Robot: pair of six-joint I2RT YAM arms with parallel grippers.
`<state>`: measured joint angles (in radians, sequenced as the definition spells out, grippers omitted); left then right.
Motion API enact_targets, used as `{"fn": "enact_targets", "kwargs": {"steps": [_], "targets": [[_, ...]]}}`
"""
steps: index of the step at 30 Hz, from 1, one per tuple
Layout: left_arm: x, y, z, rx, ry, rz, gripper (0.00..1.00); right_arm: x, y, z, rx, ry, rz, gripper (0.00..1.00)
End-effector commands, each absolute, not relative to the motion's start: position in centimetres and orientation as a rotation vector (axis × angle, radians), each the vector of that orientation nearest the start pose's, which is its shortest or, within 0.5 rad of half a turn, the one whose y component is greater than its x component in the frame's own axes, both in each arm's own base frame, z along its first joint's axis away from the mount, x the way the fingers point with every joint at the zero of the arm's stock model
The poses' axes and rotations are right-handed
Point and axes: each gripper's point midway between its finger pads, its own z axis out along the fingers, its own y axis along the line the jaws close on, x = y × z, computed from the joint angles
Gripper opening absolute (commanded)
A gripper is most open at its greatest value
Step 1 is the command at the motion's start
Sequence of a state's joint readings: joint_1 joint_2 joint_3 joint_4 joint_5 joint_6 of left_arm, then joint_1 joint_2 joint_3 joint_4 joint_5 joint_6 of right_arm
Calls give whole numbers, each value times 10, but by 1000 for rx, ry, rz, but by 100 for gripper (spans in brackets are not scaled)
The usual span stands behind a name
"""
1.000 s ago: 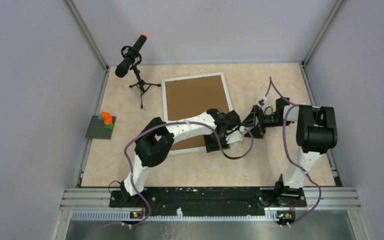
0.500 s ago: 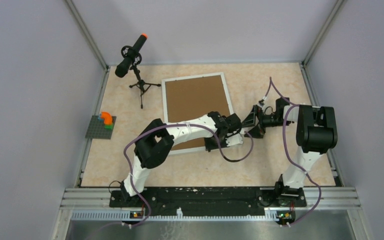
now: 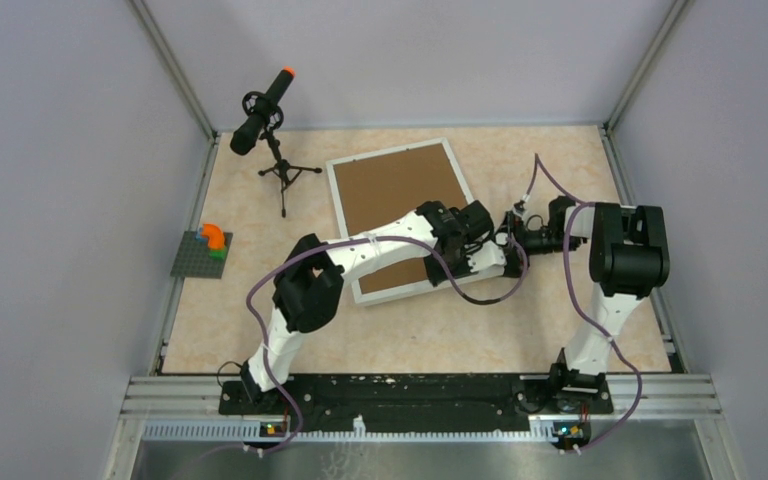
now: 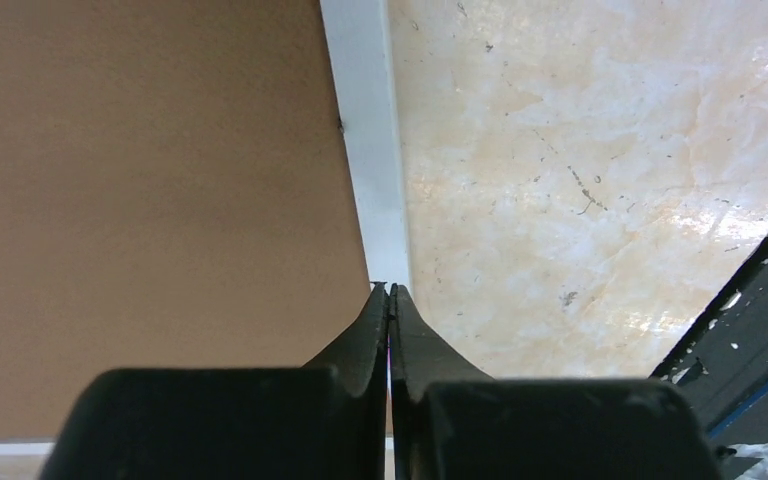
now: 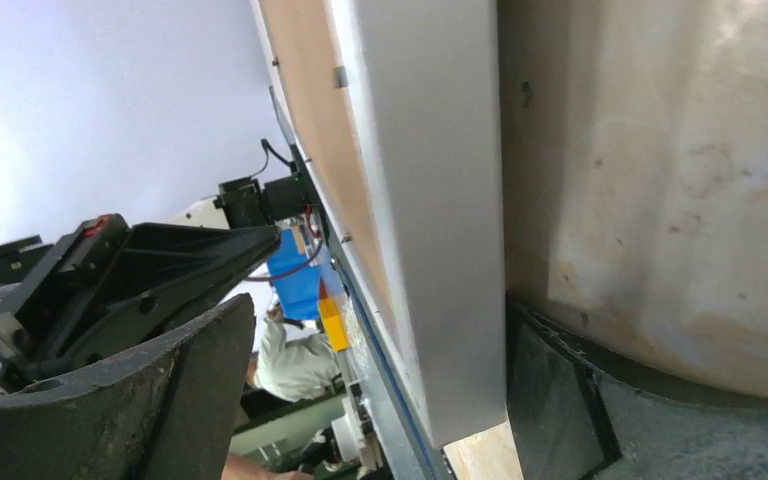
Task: Take the photo out of the frame
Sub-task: Turn over the photo frame at the center of the board.
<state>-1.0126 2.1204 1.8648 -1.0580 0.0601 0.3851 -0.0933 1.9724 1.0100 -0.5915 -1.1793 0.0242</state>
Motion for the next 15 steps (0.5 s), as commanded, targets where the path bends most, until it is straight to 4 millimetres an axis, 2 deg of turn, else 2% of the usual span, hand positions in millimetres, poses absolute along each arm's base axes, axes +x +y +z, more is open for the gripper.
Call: {"fn": "enact_targets", "kwargs": {"steps": [1,3,5,7,9,10,11,13,15], "targets": [[239,-378,121,1840,2123,-266,0,276,152,37,29,2588,1750,83],[240,-379,116,1836,2131,-266,0,275,160,45,11,2556,1816,76],[242,-379,111,1823,2138,-255,0,277,161,45,14,2543,1826,64],[246,-379,112,1793,2146,-266,0,278,161,42,21,2547,1830,50],[253,-379,119,1738,2162,-318,2,278,161,43,31,2539,1844,42],[254,-379,125,1713,2171,-371,7,279,160,44,36,2531,1852,38],[255,-378,131,1698,2175,-428,17,279,159,46,40,2520,1860,33],[256,-375,139,1684,2154,-465,42,282,158,53,41,2489,1883,26],[259,-375,143,1686,2081,-450,62,283,160,61,35,2458,1922,24]]}}
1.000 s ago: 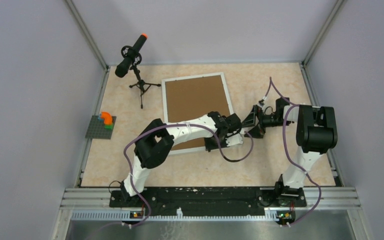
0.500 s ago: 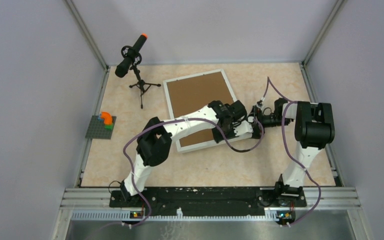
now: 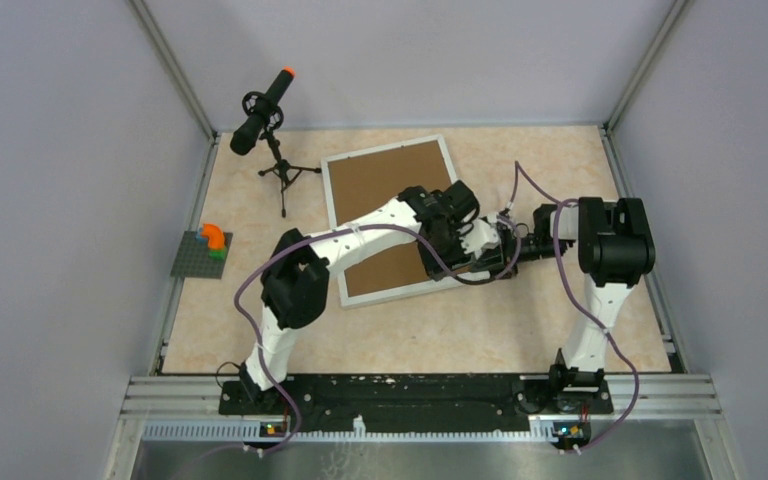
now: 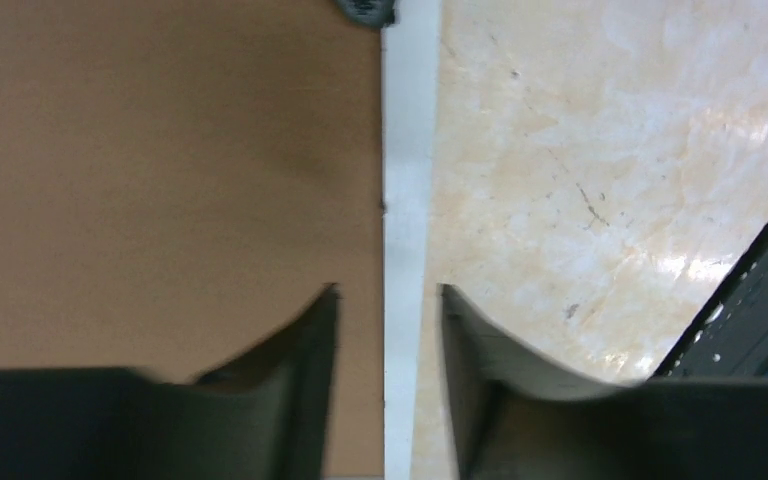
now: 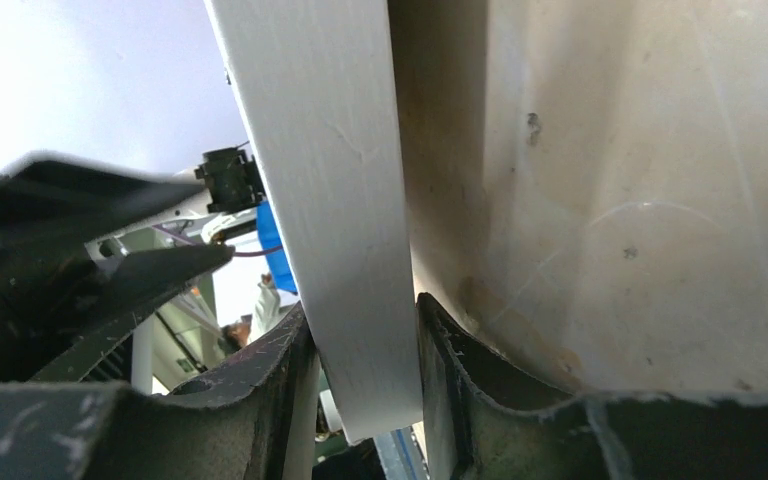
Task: Take the photo out of the frame
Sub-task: Turn over the photo frame at the center of the board.
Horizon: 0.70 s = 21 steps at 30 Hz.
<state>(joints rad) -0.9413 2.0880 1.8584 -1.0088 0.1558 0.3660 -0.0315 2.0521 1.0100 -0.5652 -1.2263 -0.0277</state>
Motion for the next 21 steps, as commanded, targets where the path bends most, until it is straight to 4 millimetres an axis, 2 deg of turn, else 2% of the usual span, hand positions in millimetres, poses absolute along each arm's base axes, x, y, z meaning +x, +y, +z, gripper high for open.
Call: {"fn": "enact_targets", "kwargs": {"steps": [1,4,11,15,19,21], "targets": [[261,-377,142,1682,2038,-444,67,284,160,65,35,2446,1935,24],[260,-378,134,1713,1974,-414,71,283,161,72,29,2426,1958,21],[241,-353,106,1742,2143,-331,77,278,162,82,64,2413,2003,18],[237,-356,102,1720,2053,-227,83,282,164,90,138,2412,2050,15],[246,-360,86,1693,1969,-55,88,282,165,98,164,2407,2088,15],[257,-359,81,1651,1957,48,87,280,165,103,168,2400,2106,15]]}}
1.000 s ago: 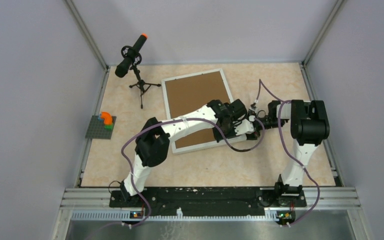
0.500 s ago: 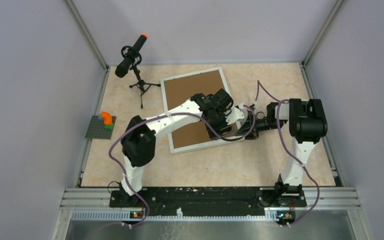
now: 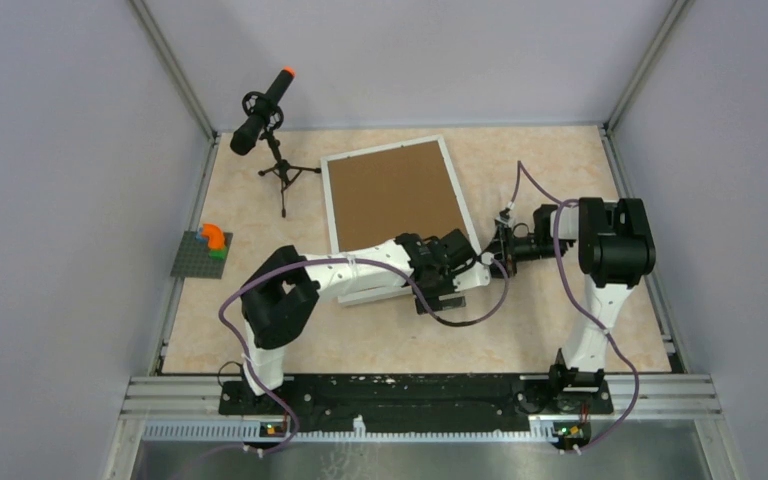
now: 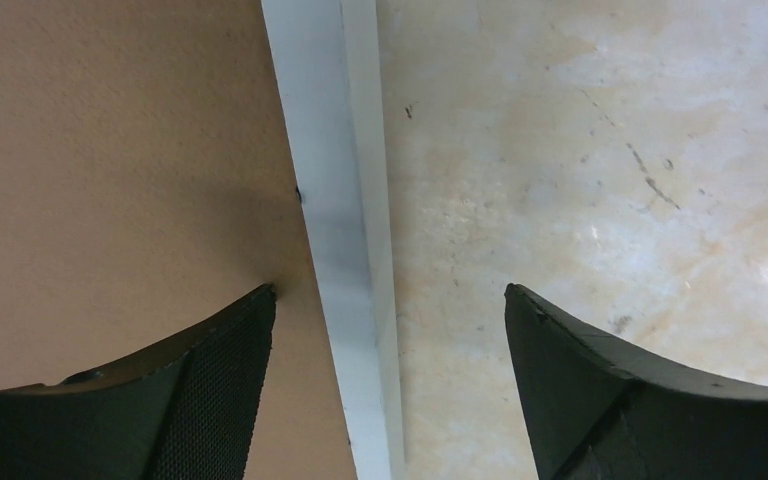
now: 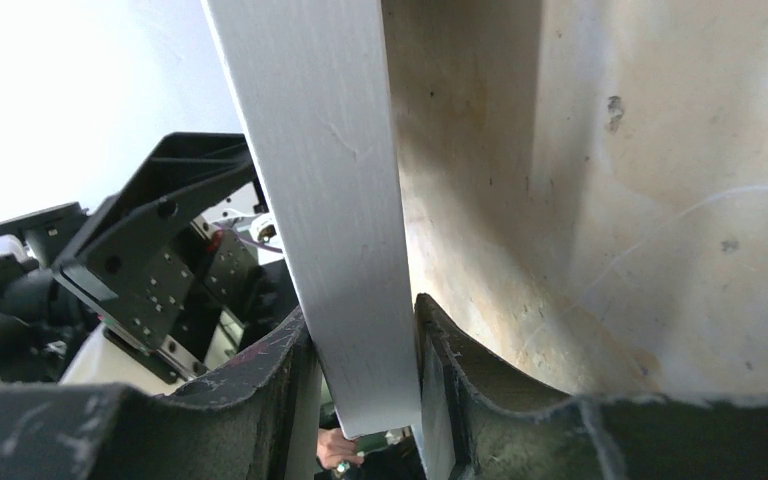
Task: Take the photo out of the frame
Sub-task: Turn over the photo frame at the center of the board.
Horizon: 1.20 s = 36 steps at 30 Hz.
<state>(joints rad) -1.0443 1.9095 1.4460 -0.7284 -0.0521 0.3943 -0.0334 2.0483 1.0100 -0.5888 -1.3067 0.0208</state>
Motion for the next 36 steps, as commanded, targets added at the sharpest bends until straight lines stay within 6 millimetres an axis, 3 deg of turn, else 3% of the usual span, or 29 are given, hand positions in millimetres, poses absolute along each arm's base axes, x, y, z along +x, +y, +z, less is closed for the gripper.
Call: {"fn": "enact_targets", "kwargs": {"steps": [1,8,11,13,15,19,22,27,29,33,36], "targets": [[262,-358,81,1628,1947,96,84,278,166,105,167,2398,2110,15],[287,-364,93,1506,1863,246,69,269,172,105,180,2410,2142,16],[288,-367,95,1518,1839,251,57,269,173,106,185,2410,2157,18],[286,-369,95,1537,1833,237,43,271,173,105,184,2414,2156,28],[281,-368,96,1562,1834,209,32,276,173,103,181,2416,2154,48],[267,-369,99,1602,1834,123,21,290,172,98,166,2421,2164,68],[259,-370,102,1627,1825,67,18,304,179,95,113,2418,2183,71],[255,-363,96,1654,1833,73,3,327,180,91,75,2445,2132,73],[260,-363,99,1622,1829,97,7,329,180,87,75,2469,2072,68],[268,-370,110,1551,1831,52,55,332,180,90,52,2437,1959,60],[276,-369,106,1538,1833,100,76,325,179,88,-2,2435,1905,52]]}}
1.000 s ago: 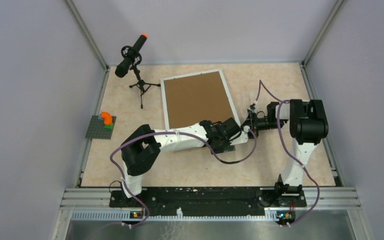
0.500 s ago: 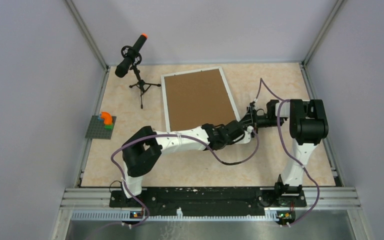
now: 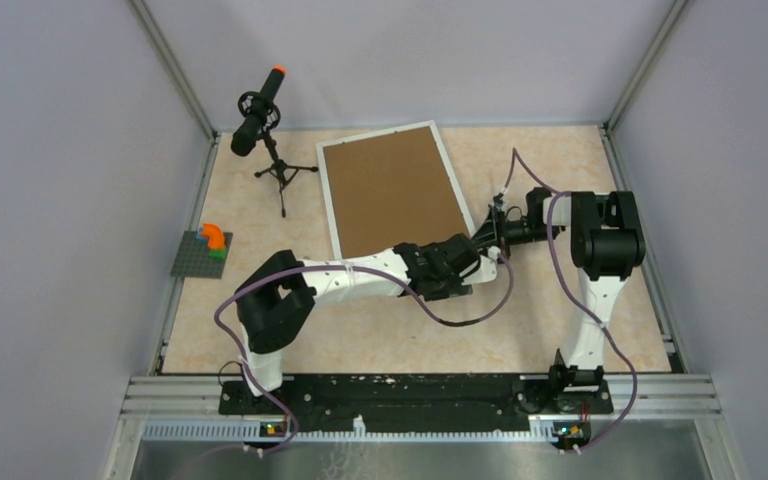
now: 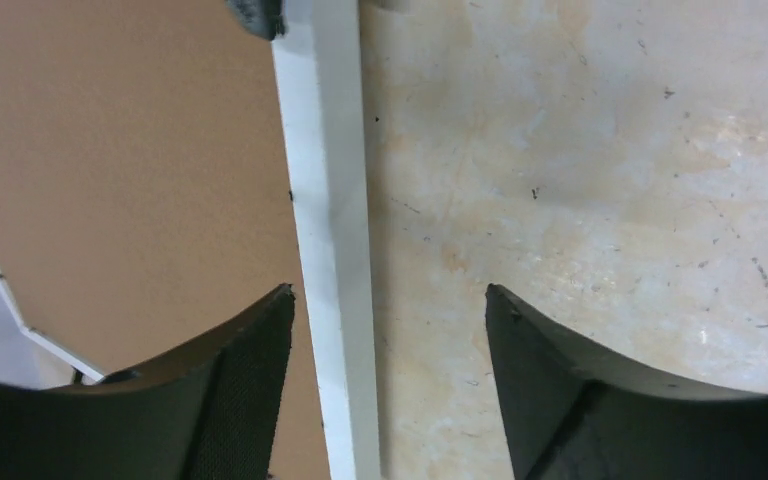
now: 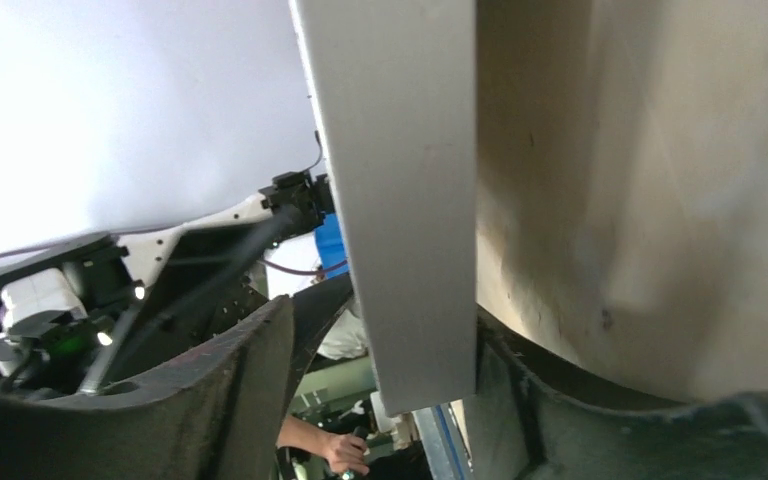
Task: Take the photo out of the frame
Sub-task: Turn over the photo frame at the center of the board.
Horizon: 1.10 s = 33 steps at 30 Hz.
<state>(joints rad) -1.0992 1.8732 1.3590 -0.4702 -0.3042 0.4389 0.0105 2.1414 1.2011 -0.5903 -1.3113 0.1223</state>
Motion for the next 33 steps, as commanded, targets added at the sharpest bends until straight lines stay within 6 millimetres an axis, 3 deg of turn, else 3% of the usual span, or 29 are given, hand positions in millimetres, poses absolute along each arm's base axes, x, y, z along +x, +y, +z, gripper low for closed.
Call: {"fn": "enact_targets", "kwargs": {"steps": [1,2,4,9,13,18,23,27,30,33], "targets": [[279,-367,102,1537,1836,113,83,322,179,88,-15,2436,1901,49],[282,-368,100,1526,1829,115,91,319,179,88,-18,2435,1912,44],[288,-368,97,1518,1799,139,98,315,179,90,-35,2427,1931,34],[305,-367,91,1483,1742,242,98,304,181,111,-105,2360,1998,26],[318,-362,90,1445,1723,338,95,282,185,122,-136,2361,2065,23],[319,-360,93,1439,1699,368,80,264,186,128,-79,2336,2181,21],[310,-361,92,1484,1671,353,56,275,186,125,-34,2377,2159,21],[307,-362,96,1493,1658,341,22,276,186,122,-37,2406,2090,35],[302,-364,98,1503,1649,331,12,283,185,119,16,2444,1962,57],[298,-362,98,1513,1648,321,7,302,178,118,81,2441,1828,84]]}}
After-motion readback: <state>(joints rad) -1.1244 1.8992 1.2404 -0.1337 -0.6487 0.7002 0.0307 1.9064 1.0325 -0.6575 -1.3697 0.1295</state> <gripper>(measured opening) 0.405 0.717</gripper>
